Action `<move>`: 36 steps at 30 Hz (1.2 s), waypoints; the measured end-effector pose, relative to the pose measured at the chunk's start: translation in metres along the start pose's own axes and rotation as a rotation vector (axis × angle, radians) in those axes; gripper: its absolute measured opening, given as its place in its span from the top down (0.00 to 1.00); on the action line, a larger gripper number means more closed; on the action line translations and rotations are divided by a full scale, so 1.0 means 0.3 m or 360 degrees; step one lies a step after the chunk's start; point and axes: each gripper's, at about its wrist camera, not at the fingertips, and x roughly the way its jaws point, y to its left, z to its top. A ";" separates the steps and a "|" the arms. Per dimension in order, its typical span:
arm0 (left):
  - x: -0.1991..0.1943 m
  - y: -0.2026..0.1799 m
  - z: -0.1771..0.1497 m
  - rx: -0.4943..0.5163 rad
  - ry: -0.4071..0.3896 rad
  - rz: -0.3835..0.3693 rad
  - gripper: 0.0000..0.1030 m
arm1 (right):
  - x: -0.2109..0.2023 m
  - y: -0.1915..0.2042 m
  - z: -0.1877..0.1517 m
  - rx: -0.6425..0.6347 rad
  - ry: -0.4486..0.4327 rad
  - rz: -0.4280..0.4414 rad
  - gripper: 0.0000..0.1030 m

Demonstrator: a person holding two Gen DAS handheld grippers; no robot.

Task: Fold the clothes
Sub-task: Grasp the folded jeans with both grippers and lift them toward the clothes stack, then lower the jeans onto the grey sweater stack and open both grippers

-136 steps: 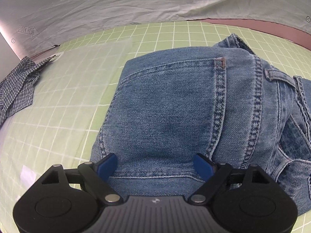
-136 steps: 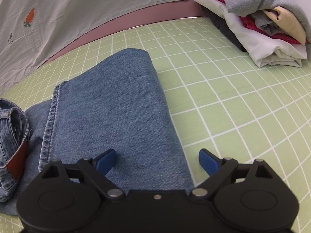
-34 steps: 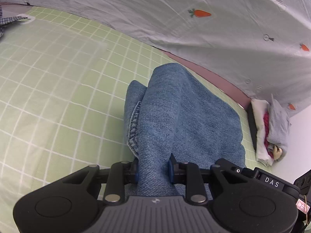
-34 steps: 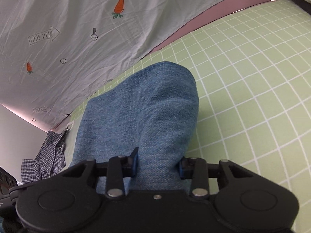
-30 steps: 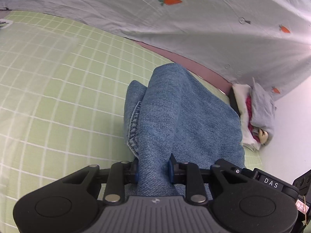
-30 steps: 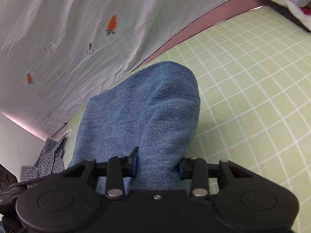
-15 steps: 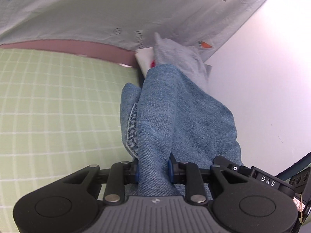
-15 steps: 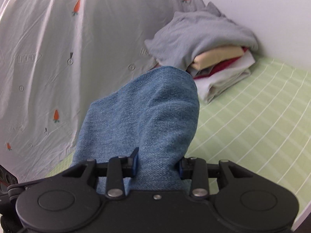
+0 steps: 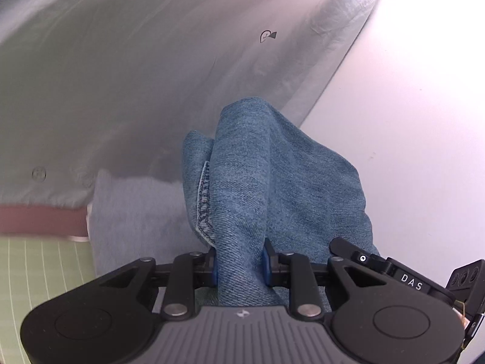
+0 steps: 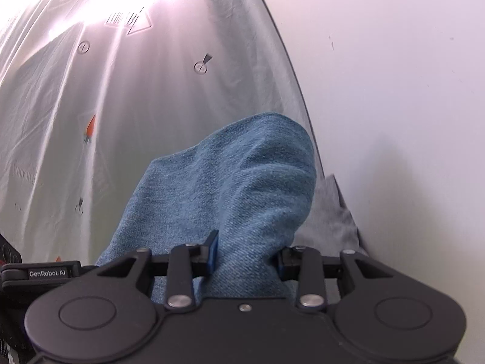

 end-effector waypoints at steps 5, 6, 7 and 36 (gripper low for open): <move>0.398 -0.022 0.019 -0.0073 0.0129 0.0364 0.54 | 0.415 -0.128 0.001 0.0065 0.0083 -0.0095 0.44; 0.450 0.004 0.001 -0.0099 0.0146 0.0409 0.52 | 0.520 -0.146 -0.040 0.0037 0.0161 -0.0164 0.34; 0.476 0.032 -0.010 -0.0114 0.0141 0.0428 0.51 | 0.595 -0.159 -0.092 0.0035 0.0178 -0.0213 0.33; -0.033 -0.565 -0.370 0.0265 0.0121 0.0658 0.00 | -0.206 0.053 -0.456 0.0035 0.0274 -0.0453 0.00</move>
